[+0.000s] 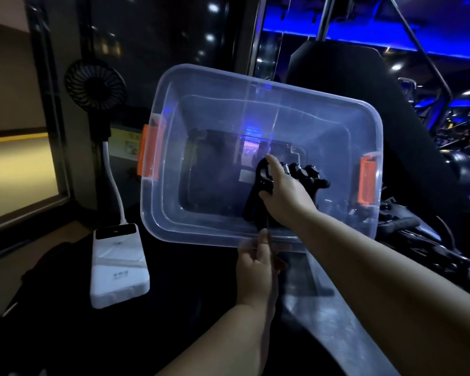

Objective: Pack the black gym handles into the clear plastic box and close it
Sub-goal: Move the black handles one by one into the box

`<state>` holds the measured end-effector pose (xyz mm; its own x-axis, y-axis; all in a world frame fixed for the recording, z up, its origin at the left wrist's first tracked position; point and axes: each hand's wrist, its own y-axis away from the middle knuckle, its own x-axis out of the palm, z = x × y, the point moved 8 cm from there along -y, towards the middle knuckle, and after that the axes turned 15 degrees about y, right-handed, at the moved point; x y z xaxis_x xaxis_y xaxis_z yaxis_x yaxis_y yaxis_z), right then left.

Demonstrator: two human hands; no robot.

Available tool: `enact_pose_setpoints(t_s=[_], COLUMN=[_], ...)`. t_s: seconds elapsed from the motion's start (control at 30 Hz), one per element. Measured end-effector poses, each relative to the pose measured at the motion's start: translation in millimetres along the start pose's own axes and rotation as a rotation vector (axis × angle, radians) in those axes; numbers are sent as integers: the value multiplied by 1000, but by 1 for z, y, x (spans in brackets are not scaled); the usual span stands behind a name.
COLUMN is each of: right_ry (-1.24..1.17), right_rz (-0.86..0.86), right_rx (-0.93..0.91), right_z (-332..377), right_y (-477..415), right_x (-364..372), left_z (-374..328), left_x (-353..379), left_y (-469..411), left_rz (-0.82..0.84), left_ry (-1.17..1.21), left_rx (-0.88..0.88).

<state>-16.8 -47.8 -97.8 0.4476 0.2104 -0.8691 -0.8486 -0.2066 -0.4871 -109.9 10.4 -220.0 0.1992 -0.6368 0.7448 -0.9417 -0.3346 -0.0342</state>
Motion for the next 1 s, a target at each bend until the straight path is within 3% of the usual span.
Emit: enact_pose_setpoints(t_s=[0.2, 0.53, 0.83, 1.0], right_ry=[282, 627, 528, 338], right_rz=[44, -80, -8, -49], right_rx=[-29, -69, -36, 63], right_z=[7, 0, -17, -34], right_y=[-24, -40, -43, -34], right_x=[17, 12, 23, 0], left_z=[6, 5, -1, -5], left_x=[-3, -9, -4, -2], left_y=[-3, -4, -1, 0], left_rz=[0, -45, -25, -10], left_ry=[13, -89, -131, -151], left_rx=[-36, 5, -1, 13])
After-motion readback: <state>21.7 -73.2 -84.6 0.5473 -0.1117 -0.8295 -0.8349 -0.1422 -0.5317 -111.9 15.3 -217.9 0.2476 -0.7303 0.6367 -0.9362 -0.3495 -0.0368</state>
